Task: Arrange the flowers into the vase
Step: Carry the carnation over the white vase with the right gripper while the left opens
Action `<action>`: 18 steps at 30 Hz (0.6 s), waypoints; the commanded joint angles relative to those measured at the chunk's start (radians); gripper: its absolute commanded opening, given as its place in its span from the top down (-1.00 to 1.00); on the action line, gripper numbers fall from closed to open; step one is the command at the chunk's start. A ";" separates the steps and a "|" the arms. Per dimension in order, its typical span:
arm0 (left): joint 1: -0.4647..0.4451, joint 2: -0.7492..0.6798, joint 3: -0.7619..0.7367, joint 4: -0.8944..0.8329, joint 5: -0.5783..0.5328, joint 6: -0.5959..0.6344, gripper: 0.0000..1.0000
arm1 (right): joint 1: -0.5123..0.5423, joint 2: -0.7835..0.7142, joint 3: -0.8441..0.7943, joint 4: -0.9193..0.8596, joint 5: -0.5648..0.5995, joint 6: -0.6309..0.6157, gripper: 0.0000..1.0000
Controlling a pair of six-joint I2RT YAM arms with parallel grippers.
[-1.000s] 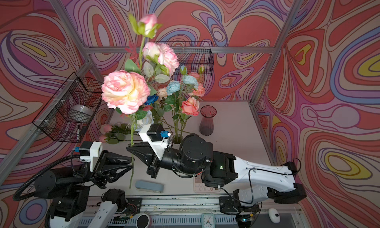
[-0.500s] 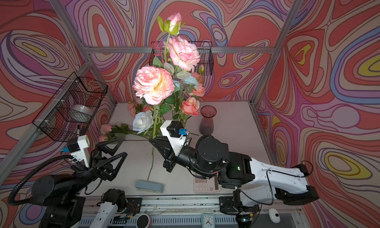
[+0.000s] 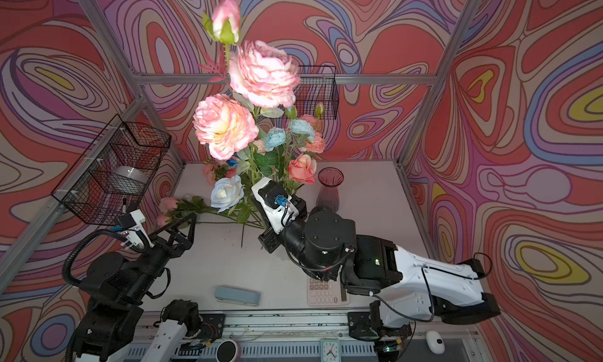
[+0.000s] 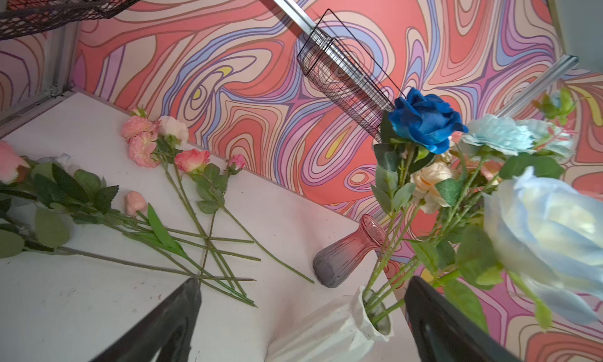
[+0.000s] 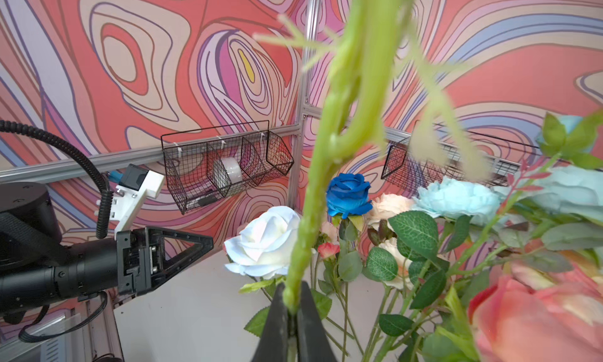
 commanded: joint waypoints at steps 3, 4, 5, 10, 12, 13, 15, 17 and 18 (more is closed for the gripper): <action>-0.005 0.002 -0.014 -0.020 -0.052 0.021 -1.00 | -0.004 0.053 0.127 -0.091 0.083 -0.074 1.00; -0.005 0.003 -0.017 -0.016 -0.053 0.023 -0.99 | -0.004 0.064 0.142 -0.104 0.095 -0.086 1.00; -0.004 0.004 -0.018 -0.014 -0.053 0.023 -0.99 | -0.004 0.072 0.154 -0.113 0.102 -0.097 1.00; -0.005 0.021 -0.024 0.002 -0.045 0.022 -0.99 | -0.013 0.093 0.156 -0.094 0.123 -0.157 1.00; -0.005 0.026 -0.027 0.009 -0.040 0.019 -0.99 | -0.047 0.090 0.147 -0.092 0.097 -0.151 1.00; -0.004 0.029 -0.028 0.010 -0.036 0.017 -1.00 | -0.066 0.086 0.140 -0.092 0.075 -0.141 1.00; -0.004 0.032 -0.028 0.012 -0.031 0.015 -0.99 | -0.097 0.083 0.131 -0.093 0.041 -0.128 1.00; -0.005 0.033 -0.028 0.011 -0.031 0.017 -1.00 | -0.122 0.084 0.120 -0.091 0.013 -0.119 1.00; -0.005 0.032 -0.027 0.011 -0.031 0.017 -1.00 | -0.134 0.085 0.112 -0.088 -0.003 -0.112 1.00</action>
